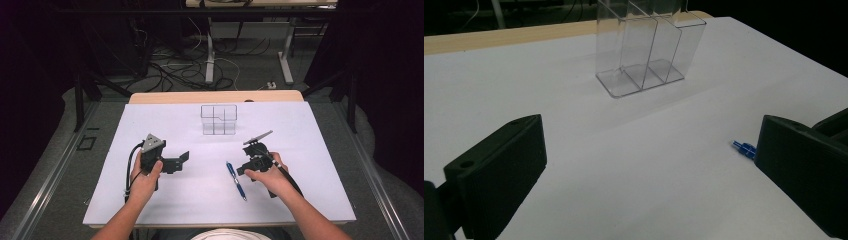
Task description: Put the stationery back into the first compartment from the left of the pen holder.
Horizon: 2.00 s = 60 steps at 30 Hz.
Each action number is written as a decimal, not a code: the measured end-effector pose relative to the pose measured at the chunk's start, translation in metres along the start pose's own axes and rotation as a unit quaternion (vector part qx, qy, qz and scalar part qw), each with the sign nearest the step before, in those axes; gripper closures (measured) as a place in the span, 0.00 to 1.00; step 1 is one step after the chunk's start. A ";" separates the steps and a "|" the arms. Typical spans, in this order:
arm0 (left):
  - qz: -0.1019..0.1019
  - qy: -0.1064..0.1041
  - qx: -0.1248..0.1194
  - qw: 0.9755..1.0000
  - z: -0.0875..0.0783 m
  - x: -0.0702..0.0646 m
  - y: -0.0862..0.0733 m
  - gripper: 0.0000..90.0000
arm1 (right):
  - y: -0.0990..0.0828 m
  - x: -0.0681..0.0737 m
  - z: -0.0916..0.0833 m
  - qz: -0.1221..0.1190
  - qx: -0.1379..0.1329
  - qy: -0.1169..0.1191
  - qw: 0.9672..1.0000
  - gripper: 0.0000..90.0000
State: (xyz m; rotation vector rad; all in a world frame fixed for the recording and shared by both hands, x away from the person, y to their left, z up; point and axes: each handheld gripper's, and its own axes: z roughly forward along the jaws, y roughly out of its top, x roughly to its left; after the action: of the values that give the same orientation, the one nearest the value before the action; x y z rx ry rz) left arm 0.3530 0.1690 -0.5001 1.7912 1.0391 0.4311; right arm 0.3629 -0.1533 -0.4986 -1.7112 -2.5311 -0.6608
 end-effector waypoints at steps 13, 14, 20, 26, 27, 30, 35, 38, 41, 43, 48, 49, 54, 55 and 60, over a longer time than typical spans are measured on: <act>-0.002 0.001 0.003 1.000 0.001 0.001 -0.001 0.00 | 0.001 0.009 0.026 0.010 0.013 0.013 1.000 0.76; -0.007 -0.001 0.003 1.000 0.001 0.001 -0.001 0.00 | 0.001 0.008 0.026 0.003 0.018 0.009 1.000 0.76; -0.001 0.001 0.005 1.000 0.001 0.002 -0.001 0.00 | 0.001 0.006 0.031 0.010 0.027 0.018 0.999 0.78; -0.008 0.000 0.005 1.000 0.002 0.002 -0.002 0.00 | 0.001 0.005 0.037 0.014 0.032 0.025 0.999 0.79; -0.008 0.000 0.005 1.000 0.002 0.002 -0.002 0.00 | 0.001 0.006 0.036 0.013 0.041 0.022 0.999 0.79; -0.009 0.000 0.006 1.000 0.002 0.002 -0.002 0.00 | 0.000 0.007 0.039 0.018 0.035 0.028 0.999 0.80; -0.006 0.001 0.007 1.000 0.002 0.002 -0.002 0.00 | 0.001 0.007 0.040 0.019 0.036 0.029 0.999 0.81; -0.007 0.000 0.007 1.000 0.002 0.003 -0.002 0.00 | 0.001 0.006 0.039 0.024 0.040 0.029 0.999 0.83; -0.007 0.001 0.008 1.000 0.001 0.003 -0.002 0.00 | 0.001 0.005 0.039 0.026 0.039 0.029 0.998 0.85; -0.008 0.001 0.006 1.000 0.001 0.003 -0.002 0.00 | 0.001 0.004 0.039 0.027 0.040 0.032 0.998 0.85; -0.007 0.000 0.006 1.000 0.001 0.004 -0.002 0.00 | 0.000 0.005 0.040 0.043 0.036 0.039 0.998 0.87; -0.012 0.000 0.008 1.000 0.001 0.003 -0.002 0.00 | 0.001 0.004 0.040 0.043 0.039 0.037 0.998 0.87; -0.012 -0.001 0.009 1.000 0.001 0.003 -0.002 0.00 | 0.001 0.001 0.040 0.049 0.039 0.045 0.997 0.88; -0.012 -0.001 0.009 1.000 0.001 0.003 -0.002 0.00 | 0.001 0.001 0.040 0.050 0.039 0.046 0.997 0.88; -0.012 0.000 0.009 1.000 0.002 0.004 -0.002 0.00 | 0.001 0.002 0.040 0.052 0.039 0.045 0.997 0.88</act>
State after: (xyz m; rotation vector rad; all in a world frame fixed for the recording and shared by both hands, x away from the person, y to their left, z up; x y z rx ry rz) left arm 0.3553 0.1713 -0.5035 1.7934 1.0655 0.4081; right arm 0.3717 -0.1376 -0.5343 -1.7315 -2.3585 -0.6090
